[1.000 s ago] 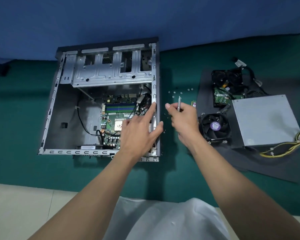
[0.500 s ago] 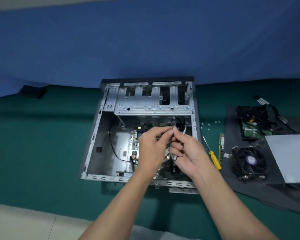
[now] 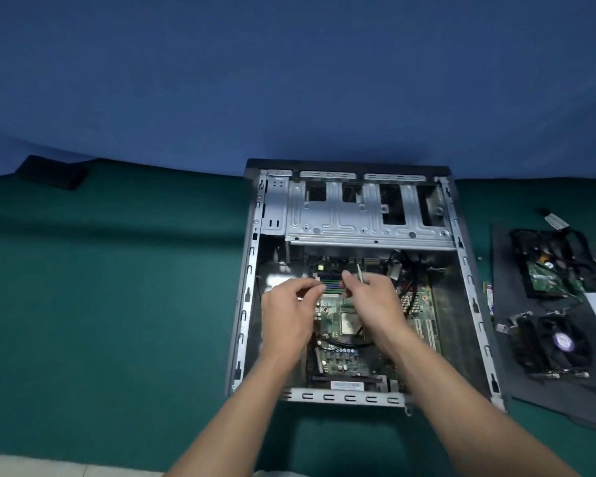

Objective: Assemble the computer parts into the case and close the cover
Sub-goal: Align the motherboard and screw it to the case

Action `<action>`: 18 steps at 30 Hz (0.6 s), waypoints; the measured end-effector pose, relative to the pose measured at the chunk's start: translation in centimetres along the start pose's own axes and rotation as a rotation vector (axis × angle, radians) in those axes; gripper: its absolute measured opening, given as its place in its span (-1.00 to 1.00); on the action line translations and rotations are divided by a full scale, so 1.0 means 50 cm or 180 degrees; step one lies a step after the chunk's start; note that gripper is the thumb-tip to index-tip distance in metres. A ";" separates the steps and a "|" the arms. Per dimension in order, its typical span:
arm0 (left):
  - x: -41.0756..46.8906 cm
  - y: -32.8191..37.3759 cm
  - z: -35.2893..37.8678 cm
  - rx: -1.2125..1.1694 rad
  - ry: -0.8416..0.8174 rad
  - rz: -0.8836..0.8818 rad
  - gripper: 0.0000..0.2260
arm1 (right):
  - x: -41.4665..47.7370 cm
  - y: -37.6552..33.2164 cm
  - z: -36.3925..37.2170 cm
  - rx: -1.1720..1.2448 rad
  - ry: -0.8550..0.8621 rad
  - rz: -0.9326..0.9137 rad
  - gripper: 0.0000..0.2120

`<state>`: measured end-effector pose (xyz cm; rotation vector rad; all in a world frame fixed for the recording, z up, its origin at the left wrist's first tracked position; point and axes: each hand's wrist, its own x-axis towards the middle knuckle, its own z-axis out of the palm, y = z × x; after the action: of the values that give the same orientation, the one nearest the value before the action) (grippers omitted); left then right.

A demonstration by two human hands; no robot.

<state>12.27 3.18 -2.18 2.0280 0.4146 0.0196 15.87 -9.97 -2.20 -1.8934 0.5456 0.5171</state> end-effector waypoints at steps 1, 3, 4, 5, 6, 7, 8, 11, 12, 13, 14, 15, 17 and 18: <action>0.005 -0.010 -0.006 0.0021 -0.0056 -0.0121 -0.91 | 0.021 -0.002 0.003 -0.0930 0.0100 -0.0361 -0.70; 0.012 -0.030 -0.009 0.0051 -0.0187 -0.0406 -0.89 | 0.066 -0.008 0.011 -0.2148 0.0146 -0.0921 -0.72; 0.013 -0.039 -0.008 0.0033 -0.0246 -0.0558 -0.89 | 0.090 -0.009 0.017 -0.2540 0.0123 -0.1028 -0.72; 0.014 -0.045 -0.006 -0.0006 -0.0297 -0.0709 -0.89 | 0.114 -0.012 0.024 -0.2902 0.0086 -0.1023 -0.69; 0.016 -0.050 -0.003 -0.0051 -0.0322 -0.0845 -0.90 | 0.136 -0.012 0.030 -0.3225 0.0009 -0.0937 -0.66; 0.020 -0.054 0.000 -0.0093 -0.0318 -0.0950 -0.91 | 0.156 -0.013 0.035 -0.3485 -0.0117 -0.0822 -0.66; 0.024 -0.057 0.001 -0.0116 -0.0297 -0.1026 -0.92 | 0.172 -0.012 0.041 -0.3655 -0.0276 -0.0721 -0.68; 0.030 -0.060 0.002 -0.0162 -0.0283 -0.1225 -0.95 | 0.195 -0.003 0.057 -0.3726 -0.0681 -0.0623 -0.71; 0.030 -0.060 0.003 -0.0236 -0.0272 -0.1310 -0.97 | 0.196 0.001 0.061 -0.3722 -0.0743 -0.0639 -0.71; 0.032 -0.060 0.003 -0.0308 -0.0251 -0.1377 -0.96 | 0.197 0.005 0.063 -0.3722 -0.0765 -0.0674 -0.72; 0.035 -0.059 0.003 -0.0340 -0.0219 -0.1416 -0.93 | 0.198 0.007 0.063 -0.3720 -0.0784 -0.0723 -0.71; 0.039 -0.059 0.004 -0.0345 -0.0178 -0.1447 -0.88 | 0.198 0.007 0.060 -0.3724 -0.0811 -0.0777 -0.70; 0.052 -0.059 0.007 -0.0341 -0.0104 -0.1515 -0.86 | 0.200 0.006 0.054 -0.3756 -0.0875 -0.0818 -0.69; 0.058 -0.059 0.010 -0.0330 -0.0092 -0.1543 -0.87 | 0.200 0.008 0.051 -0.3776 -0.0894 -0.0816 -0.70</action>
<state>14.27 4.85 -5.42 1.7790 0.8580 -0.2799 23.40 -9.07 -9.19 -2.8545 -0.3027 1.0502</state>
